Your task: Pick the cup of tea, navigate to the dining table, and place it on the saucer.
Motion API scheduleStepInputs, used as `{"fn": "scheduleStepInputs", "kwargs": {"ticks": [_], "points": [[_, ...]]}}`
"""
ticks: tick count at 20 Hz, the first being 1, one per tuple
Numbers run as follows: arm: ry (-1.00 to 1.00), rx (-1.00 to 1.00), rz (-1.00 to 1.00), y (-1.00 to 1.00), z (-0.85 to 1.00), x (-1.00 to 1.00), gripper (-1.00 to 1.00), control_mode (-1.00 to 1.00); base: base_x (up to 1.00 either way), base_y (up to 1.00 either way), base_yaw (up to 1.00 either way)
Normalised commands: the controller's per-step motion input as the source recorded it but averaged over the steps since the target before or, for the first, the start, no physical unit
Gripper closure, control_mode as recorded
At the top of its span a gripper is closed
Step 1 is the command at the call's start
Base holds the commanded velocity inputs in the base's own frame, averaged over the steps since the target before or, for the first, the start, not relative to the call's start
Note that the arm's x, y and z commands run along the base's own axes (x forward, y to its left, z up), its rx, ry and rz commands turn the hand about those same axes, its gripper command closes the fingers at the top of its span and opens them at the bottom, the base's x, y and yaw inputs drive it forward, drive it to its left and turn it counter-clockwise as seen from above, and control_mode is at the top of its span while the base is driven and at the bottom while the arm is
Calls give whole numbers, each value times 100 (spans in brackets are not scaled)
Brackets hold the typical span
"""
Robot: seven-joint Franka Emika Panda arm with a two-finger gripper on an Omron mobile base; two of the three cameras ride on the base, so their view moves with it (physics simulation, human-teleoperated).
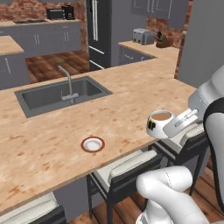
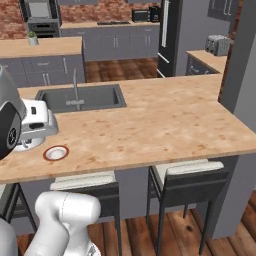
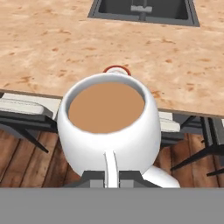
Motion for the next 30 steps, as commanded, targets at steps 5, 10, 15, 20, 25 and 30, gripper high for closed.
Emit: {"fn": "scheduleStepInputs", "kwargs": {"ticks": [5,10,15,20,25,30], "points": [[0,0,0,0,0,0,100,100,0,0,0],[0,0,0,0,0,0,100,100,0,-3,0],[3,4,9,-11,-6,5,100,-100,3,-22,18],[2,17,57,-30,-42,43,100,-100,0,0,0],[0,4,54,5,-36,57,100,-100,0,0,0],[0,1,27,17,-31,96,100,-100,0,0,0]]}}
